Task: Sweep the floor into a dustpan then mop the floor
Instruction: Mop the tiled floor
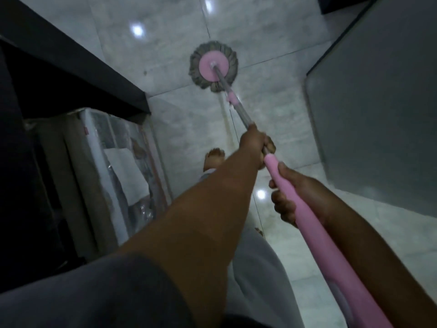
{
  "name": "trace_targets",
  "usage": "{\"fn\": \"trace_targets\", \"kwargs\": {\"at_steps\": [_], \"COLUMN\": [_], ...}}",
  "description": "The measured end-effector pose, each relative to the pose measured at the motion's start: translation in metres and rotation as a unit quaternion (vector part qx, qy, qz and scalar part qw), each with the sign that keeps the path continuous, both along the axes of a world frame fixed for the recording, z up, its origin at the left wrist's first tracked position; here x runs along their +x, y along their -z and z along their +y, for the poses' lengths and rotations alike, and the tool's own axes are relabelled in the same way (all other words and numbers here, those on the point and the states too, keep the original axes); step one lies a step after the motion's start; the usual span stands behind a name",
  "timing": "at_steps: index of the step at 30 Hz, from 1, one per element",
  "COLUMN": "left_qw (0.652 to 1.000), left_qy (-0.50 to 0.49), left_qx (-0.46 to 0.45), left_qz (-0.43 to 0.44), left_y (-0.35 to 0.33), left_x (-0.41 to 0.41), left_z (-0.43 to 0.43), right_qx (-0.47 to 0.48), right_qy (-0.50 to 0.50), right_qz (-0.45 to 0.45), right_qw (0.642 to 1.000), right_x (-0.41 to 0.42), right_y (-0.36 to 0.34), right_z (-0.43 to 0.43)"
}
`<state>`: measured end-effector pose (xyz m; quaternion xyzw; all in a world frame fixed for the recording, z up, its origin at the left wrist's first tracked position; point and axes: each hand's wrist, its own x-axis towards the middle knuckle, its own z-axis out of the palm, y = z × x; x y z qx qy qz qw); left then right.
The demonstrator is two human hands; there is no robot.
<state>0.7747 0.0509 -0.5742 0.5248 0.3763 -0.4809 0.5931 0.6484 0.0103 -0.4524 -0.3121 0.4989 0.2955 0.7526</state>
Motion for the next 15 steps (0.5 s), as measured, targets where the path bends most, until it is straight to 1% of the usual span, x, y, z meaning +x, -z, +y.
{"fn": "trace_targets", "kwargs": {"at_steps": [2, 4, 7, 11, 12, 15], "left_qw": [1.000, 0.998, 0.996, 0.994, 0.993, 0.996], "left_qy": [0.006, 0.046, 0.061, 0.069, 0.084, 0.063], "left_qx": [0.007, 0.017, 0.026, 0.032, 0.037, 0.030], "left_qz": [0.026, 0.036, 0.058, 0.072, 0.070, 0.052], "left_y": [-0.011, -0.020, -0.032, -0.031, -0.029, -0.015], "left_x": [-0.053, -0.099, -0.137, -0.129, -0.121, -0.079], "left_z": [0.002, 0.002, 0.000, -0.006, -0.009, -0.023], "right_qx": [0.000, 0.003, 0.011, 0.013, 0.014, 0.016], "right_qy": [0.000, 0.003, 0.012, -0.002, -0.006, -0.012], "right_qz": [0.018, 0.039, 0.056, 0.056, 0.057, 0.053], "right_qw": [1.000, 0.999, 0.998, 0.998, 0.998, 0.998], "right_x": [-0.051, -0.092, -0.125, -0.119, -0.112, -0.075], "right_y": [-0.020, -0.038, -0.053, -0.048, -0.043, -0.021], "right_z": [0.005, 0.007, 0.006, -0.003, -0.006, -0.020]}}
